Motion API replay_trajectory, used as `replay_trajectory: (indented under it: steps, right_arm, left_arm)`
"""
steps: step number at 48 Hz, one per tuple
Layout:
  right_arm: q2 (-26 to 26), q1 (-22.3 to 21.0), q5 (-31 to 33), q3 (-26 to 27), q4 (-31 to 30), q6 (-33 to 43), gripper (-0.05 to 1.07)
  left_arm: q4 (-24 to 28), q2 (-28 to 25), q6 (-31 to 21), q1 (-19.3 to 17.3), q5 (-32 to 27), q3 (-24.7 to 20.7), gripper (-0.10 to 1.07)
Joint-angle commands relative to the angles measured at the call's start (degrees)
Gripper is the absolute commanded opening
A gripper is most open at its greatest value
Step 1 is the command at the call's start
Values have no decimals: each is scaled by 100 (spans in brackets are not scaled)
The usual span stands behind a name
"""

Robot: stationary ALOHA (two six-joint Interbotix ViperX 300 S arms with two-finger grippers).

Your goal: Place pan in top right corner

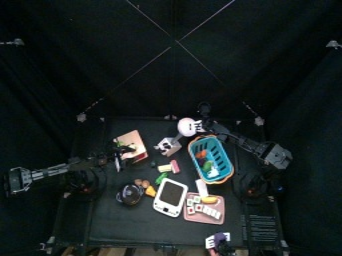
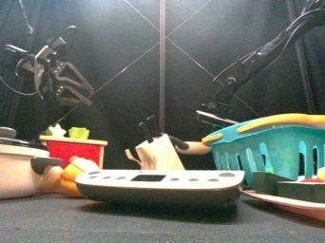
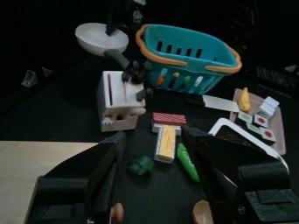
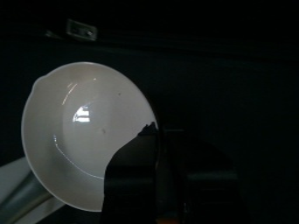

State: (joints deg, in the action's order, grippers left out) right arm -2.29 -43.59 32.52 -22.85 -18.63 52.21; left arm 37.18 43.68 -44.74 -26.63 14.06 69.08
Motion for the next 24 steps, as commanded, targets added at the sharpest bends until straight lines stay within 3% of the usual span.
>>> replay_trajectory:
  steps: [1,24]
  right_arm:
    - [149,79,237,53,-70,-18,45]
    - [571,281,88,-598,105,0,45]
  left_arm:
    - [-26,-9,0,-9,18,-79,90]
    - [-26,-9,0,-9,26,-79,90]
